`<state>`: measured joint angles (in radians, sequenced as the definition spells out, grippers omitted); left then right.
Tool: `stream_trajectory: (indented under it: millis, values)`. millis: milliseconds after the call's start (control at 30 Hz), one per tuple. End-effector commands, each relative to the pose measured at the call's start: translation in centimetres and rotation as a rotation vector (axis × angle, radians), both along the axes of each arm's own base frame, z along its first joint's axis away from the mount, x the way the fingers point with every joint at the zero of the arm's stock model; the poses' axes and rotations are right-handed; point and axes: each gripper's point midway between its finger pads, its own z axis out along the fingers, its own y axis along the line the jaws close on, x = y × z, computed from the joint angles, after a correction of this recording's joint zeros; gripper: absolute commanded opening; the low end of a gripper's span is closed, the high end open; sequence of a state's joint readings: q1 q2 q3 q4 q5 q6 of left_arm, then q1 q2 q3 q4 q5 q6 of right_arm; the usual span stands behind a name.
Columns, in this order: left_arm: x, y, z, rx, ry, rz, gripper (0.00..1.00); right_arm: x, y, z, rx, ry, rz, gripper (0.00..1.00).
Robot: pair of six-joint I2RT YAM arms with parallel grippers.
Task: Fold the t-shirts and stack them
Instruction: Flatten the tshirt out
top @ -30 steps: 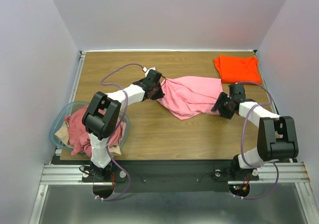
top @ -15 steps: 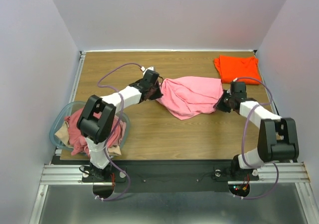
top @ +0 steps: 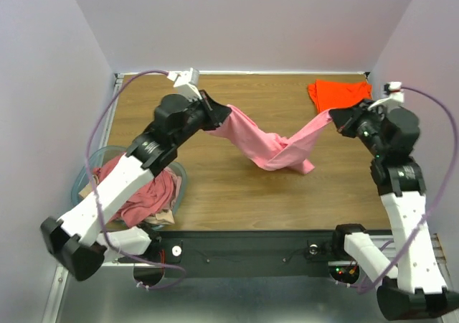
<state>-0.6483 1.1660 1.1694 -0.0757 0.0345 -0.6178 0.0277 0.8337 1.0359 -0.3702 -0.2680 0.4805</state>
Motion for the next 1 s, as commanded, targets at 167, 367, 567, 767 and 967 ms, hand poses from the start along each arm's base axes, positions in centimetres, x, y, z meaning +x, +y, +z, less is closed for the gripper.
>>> stream_trajectory:
  millis: [167,367,567,767,967]
  values:
    - [-4.5,6.5,14.2,-0.129,-0.246,0.142,0.0,-6.1,-2.7,14.4,0.02,-0.279,-0.155,0.0]
    - [-4.1,8.8,15.7,-0.117,-0.24,0.258,0.0,-6.8,-2.7,17.0,0.029,-0.321,-0.152,0.0]
    - [-2.5,8.1,16.0,-0.077,-0.229,0.274,0.0,-4.4,-2.9,16.5,0.012,-0.278,-0.166,0.0]
    - [1.1,8.2,16.2,-0.006,-0.223,0.388,0.0,-0.5,-5.1,16.6,-0.031,-0.239,-0.291,0.0]
    - [9.3,7.7,18.1,0.052,-0.226,0.413,0.0,6.6,-4.8,18.5,-0.077,-0.251,-0.274,0.0]
